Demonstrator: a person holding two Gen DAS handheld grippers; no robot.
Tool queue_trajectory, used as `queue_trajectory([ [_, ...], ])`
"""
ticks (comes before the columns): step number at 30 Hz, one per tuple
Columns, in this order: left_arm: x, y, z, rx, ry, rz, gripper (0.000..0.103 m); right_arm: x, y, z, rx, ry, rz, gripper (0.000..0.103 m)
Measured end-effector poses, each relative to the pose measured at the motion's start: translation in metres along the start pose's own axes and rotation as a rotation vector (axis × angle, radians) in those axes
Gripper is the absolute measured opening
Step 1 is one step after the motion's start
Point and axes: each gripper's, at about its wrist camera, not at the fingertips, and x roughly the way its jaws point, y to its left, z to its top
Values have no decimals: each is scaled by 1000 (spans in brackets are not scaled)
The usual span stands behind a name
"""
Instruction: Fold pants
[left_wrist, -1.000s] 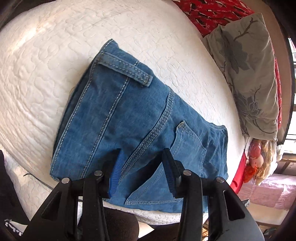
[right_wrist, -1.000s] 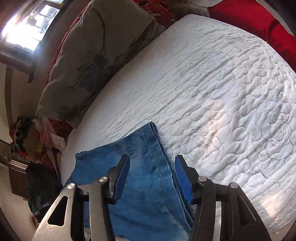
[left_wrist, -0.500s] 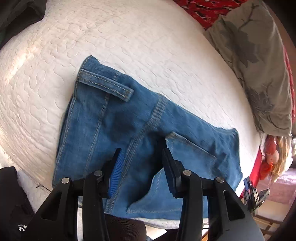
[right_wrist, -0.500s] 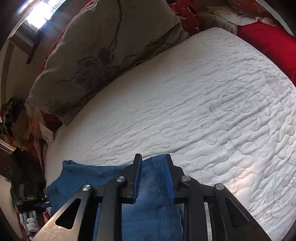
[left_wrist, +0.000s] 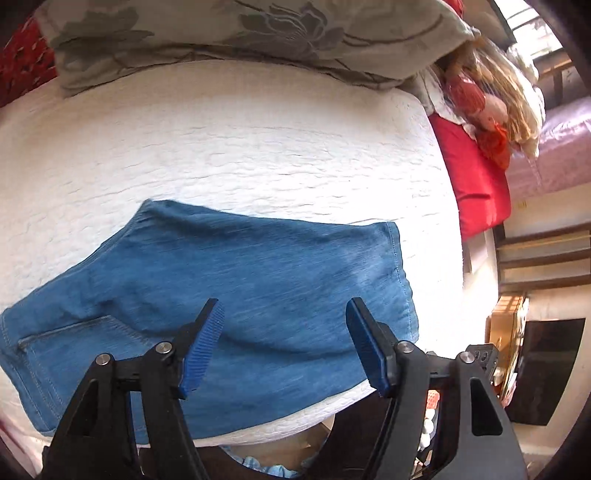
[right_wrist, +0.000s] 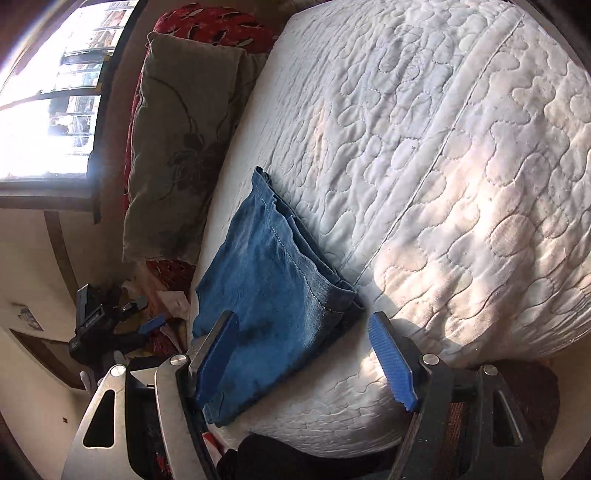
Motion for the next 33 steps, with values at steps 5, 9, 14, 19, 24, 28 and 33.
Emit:
queue_trajectory([
  [5, 58, -59, 37, 126, 126, 101, 68, 29, -8, -4, 73, 34, 71, 76],
  [9, 96, -90, 62, 237, 190, 169, 68, 40, -5, -6, 45, 2, 165, 87],
  [14, 135, -122, 89, 402, 251, 211, 68, 41, -10, -11, -44, 2, 224, 89],
  [19, 173, -142, 99, 569, 399, 174, 68, 41, -5, -18, -114, -26, 216, 93],
  [24, 180, -154, 86, 782, 471, 173, 68, 48, 11, -25, -189, -26, 190, 103],
  [28, 178, -159, 62, 885, 518, 138, 69, 44, 4, -22, -159, -19, 235, 103],
  [33, 171, -164, 35, 948, 515, 113, 71, 42, 2, -20, -144, -12, 259, 103],
])
